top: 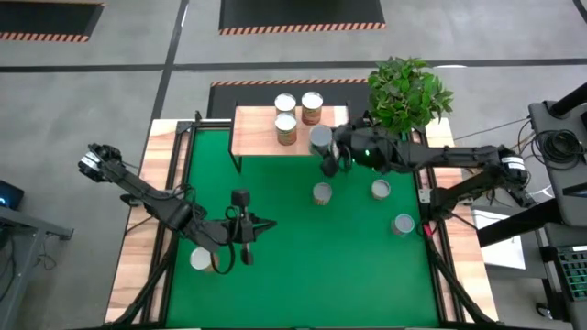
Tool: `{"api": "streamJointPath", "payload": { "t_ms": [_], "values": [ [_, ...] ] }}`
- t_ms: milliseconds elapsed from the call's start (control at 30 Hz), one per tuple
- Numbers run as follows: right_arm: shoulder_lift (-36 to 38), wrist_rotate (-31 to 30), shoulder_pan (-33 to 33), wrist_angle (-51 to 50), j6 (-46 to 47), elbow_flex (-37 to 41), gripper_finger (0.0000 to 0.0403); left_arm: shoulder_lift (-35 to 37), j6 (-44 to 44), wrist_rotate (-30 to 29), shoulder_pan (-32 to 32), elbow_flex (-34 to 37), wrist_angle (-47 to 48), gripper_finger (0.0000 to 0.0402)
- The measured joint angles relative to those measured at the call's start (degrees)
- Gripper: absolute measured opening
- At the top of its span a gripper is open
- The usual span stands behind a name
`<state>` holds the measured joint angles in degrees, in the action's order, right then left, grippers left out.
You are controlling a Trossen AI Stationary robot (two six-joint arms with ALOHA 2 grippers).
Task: Pick and place cans onto a shelf
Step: Put the canned pears on the shelf
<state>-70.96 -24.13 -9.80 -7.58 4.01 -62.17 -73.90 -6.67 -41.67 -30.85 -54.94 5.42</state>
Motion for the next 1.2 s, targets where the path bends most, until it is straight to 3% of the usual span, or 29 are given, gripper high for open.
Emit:
{"api": "streamJointPath", "payload": {
  "t_ms": [200,700,967,1200],
  "values": [
    [-3.4,6.6,-6.3,3.6,-0.3,0.3,0.0293,0.0,-2.1,0.0,0.0,0.0,0.0,0.0000],
    [-10.4,6.2,-9.6,8.7,-3.9,-0.5,0.0310,0.3,-4.9,-3.4,0.0,-0.4,0.2,0.0000],
    [-10.4,6.2,-10.3,7.9,-4.4,-0.4,0.0338,0.3,-4.9,-3.4,0.0,-0.4,0.2,0.0000],
    [-10.1,6.2,-10.4,7.2,-5.4,-1.9,0.0334,0.3,-4.9,-3.4,0.0,-0.4,0.2,0.0000]
  ]
}}
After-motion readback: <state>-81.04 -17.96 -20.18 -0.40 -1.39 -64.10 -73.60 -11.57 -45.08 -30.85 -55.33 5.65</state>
